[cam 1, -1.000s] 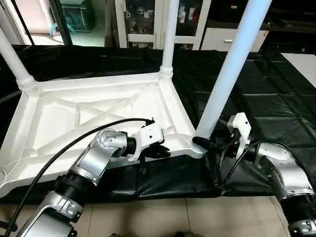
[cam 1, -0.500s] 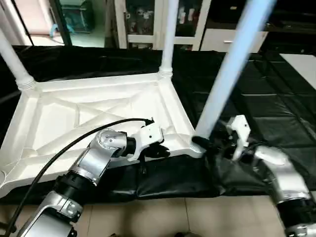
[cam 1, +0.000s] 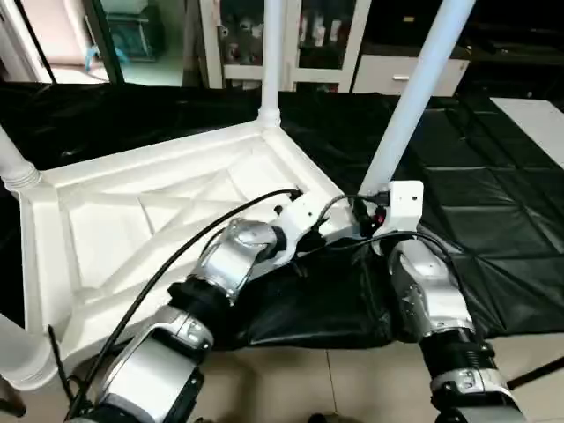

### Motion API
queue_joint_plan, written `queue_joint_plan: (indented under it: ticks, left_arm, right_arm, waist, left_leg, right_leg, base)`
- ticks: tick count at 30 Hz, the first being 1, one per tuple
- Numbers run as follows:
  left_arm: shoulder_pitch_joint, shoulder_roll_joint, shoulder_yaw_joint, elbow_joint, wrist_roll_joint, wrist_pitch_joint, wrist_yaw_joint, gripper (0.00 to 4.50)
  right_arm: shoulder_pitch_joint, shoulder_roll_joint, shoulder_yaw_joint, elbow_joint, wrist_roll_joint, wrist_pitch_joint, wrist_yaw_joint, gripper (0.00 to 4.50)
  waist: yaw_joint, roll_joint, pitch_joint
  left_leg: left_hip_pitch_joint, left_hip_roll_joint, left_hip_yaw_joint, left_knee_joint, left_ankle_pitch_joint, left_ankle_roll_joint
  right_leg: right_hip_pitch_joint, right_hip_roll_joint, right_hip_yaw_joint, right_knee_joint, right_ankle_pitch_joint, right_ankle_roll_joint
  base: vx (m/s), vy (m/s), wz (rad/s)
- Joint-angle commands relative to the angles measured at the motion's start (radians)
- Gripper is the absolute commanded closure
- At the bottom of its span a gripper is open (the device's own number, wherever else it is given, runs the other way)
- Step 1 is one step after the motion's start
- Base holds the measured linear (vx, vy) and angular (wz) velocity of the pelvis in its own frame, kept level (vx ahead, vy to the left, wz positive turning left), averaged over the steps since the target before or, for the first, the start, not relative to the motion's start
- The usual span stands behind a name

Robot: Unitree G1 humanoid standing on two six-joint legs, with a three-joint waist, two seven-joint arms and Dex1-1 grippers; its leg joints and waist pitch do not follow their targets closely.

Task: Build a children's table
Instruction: Rotate leg to tighten

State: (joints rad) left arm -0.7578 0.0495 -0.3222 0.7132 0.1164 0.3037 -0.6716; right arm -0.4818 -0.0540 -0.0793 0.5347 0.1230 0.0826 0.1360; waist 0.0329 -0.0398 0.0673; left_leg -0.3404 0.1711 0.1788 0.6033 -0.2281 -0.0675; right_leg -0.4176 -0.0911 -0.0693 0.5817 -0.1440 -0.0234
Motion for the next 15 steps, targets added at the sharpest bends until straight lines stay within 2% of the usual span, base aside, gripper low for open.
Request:
queue_joint_plan:
  ticks: [1,2,3,4,7,8,9,11,12,15]
  left_arm:
    - [-0.037,-0.015,0.032,-0.015,-0.009,-0.036,0.047,4.50]
    - [-0.032,-0.007,0.031,-0.015,-0.008,-0.042,0.040,4.50]
    - [-0.031,-0.004,0.031,-0.009,-0.007,-0.046,0.037,4.50]
    - [-0.028,0.004,0.026,-0.003,-0.004,-0.067,0.024,4.50]
    - [0.006,0.033,-0.005,-0.017,-0.004,-0.145,-0.051,4.50]
    - [0.026,0.048,-0.018,-0.037,-0.004,-0.144,-0.082,4.50]
    - [0.042,0.060,-0.026,-0.052,-0.005,-0.150,-0.106,4.50]
    - [0.077,0.087,-0.043,-0.090,-0.018,-0.179,-0.173,4.50]
    - [0.086,0.093,-0.046,-0.101,-0.024,-0.182,-0.191,4.50]
    - [0.124,0.133,-0.059,-0.148,-0.037,-0.199,-0.255,4.50]
  right_arm:
    - [0.021,0.043,0.042,0.019,0.027,0.023,0.062,2.56]
    - [0.027,0.047,0.039,0.002,0.043,0.018,0.090,2.21]
    - [0.029,0.050,0.036,-0.004,0.047,0.013,0.099,2.21]
    - [0.033,0.053,0.032,-0.015,0.055,0.012,0.115,1.86]
    - [0.050,0.037,0.033,-0.049,0.064,-0.005,0.140,1.80]
    - [0.059,0.022,0.031,-0.069,0.066,-0.009,0.151,1.64]
    - [0.068,0.007,0.032,-0.088,0.068,-0.012,0.167,1.49]
    - [0.086,-0.029,0.033,-0.128,0.070,-0.010,0.203,1.38]
    - [0.091,-0.037,0.032,-0.137,0.071,-0.008,0.211,1.38]
    - [0.117,-0.100,0.043,-0.187,0.090,0.019,0.312,1.00]
  waist:
    - [0.002,-0.008,-0.069]
    - [0.003,-0.007,-0.069]
    - [0.004,-0.008,-0.069]
    - [0.005,-0.008,-0.068]
    - [0.004,-0.010,-0.066]
    - [0.003,-0.009,-0.066]
    - [0.005,-0.007,-0.065]
    - [0.003,-0.006,-0.064]
    - [0.003,-0.006,-0.064]
    - [0.003,0.000,-0.062]
  left_leg:
    - [-0.008,0.045,-0.013,-0.079,-0.111,0.087]
    - [-0.008,0.045,-0.012,-0.078,-0.104,0.098]
    - [-0.008,0.045,-0.011,-0.078,-0.101,0.106]
    - [-0.007,0.045,-0.011,-0.078,-0.103,0.108]
    - [-0.012,0.046,-0.013,-0.080,-0.116,0.115]
    - [-0.013,0.047,-0.014,-0.082,-0.123,0.112]
    - [-0.008,0.049,-0.014,-0.082,-0.127,0.106]
    - [-0.012,0.051,-0.015,-0.084,-0.130,0.102]
    - [-0.010,0.052,-0.014,-0.084,-0.135,0.101]
    - [-0.007,0.053,-0.013,-0.085,-0.146,0.095]
  right_leg:
    - [0.054,-0.058,0.043,-0.062,-0.259,-0.198]
    - [0.054,-0.059,0.043,-0.061,-0.252,-0.204]
    - [0.054,-0.059,0.044,-0.061,-0.252,-0.208]
    - [0.054,-0.060,0.044,-0.062,-0.257,-0.209]
    - [0.057,-0.060,0.042,-0.065,-0.287,-0.198]
    - [0.058,-0.061,0.042,-0.066,-0.306,-0.189]
    - [0.054,-0.062,0.043,-0.068,-0.314,-0.187]
    - [0.057,-0.062,0.044,-0.066,-0.314,-0.188]
    - [0.055,-0.062,0.044,-0.067,-0.319,-0.186]
    - [0.053,-0.060,0.046,-0.067,-0.328,-0.193]
  base:
    - [0.000,0.000,0.00]
    - [0.000,0.000,0.00]
    - [0.000,0.000,0.00]
    - [0.000,0.000,0.00]
    - [0.000,0.000,0.00]
    - [0.000,0.000,0.00]
    - [0.000,0.000,0.00]
    - [0.000,0.000,0.00]
    - [0.000,0.000,0.00]
    - [0.000,0.000,0.00]
